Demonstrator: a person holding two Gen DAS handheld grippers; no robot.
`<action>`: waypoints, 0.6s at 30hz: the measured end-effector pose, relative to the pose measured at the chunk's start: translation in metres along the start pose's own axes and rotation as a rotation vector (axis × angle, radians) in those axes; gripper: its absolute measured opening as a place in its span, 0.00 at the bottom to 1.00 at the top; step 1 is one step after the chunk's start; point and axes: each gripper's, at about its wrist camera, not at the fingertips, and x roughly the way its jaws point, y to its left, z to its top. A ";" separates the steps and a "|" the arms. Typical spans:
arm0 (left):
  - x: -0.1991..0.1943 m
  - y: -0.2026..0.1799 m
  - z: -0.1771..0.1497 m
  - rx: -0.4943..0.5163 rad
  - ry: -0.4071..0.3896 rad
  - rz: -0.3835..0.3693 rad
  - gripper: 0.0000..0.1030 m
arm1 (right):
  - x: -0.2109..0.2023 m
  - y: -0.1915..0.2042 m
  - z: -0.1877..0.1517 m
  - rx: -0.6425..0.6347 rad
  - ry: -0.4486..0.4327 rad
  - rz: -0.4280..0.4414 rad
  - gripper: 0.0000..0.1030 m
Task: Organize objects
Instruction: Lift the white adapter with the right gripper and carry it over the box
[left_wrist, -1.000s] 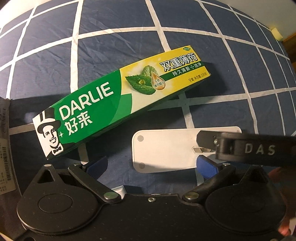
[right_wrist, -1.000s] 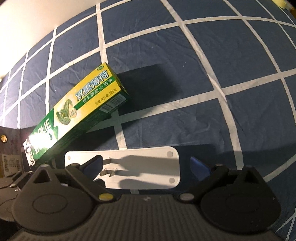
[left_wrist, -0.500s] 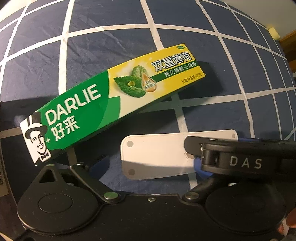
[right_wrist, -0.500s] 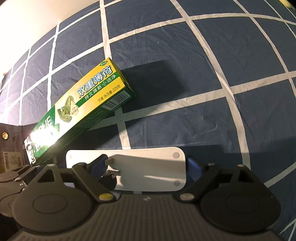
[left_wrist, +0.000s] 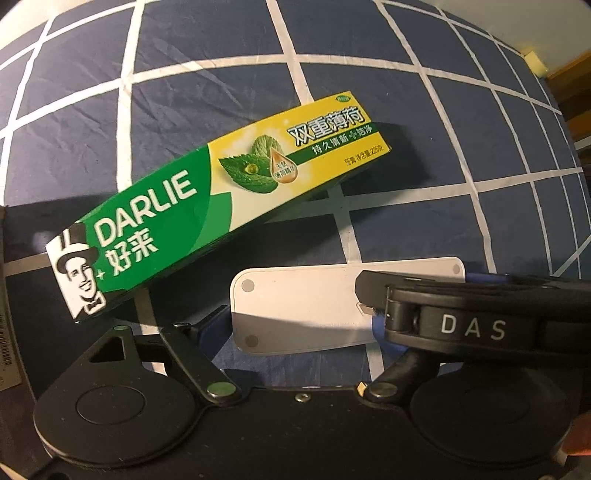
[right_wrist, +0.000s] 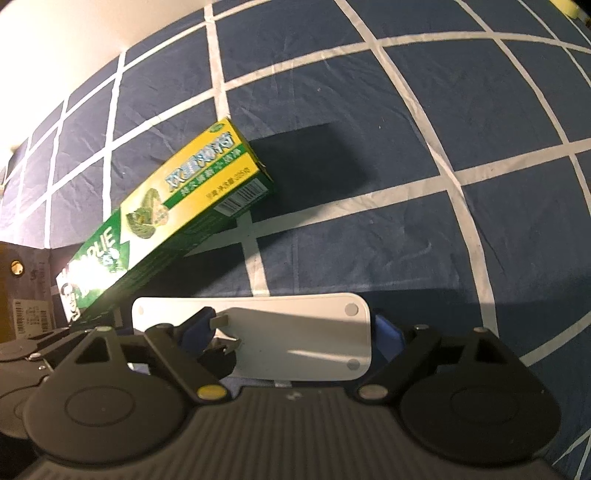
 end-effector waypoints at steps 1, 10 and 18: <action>-0.003 0.000 -0.001 0.001 -0.006 0.001 0.78 | -0.003 0.002 -0.001 -0.003 -0.006 0.002 0.86; -0.041 0.007 -0.019 0.015 -0.061 0.006 0.78 | -0.035 0.023 -0.020 -0.020 -0.067 0.010 0.86; -0.079 0.025 -0.046 0.018 -0.108 0.009 0.78 | -0.064 0.054 -0.050 -0.030 -0.115 0.013 0.86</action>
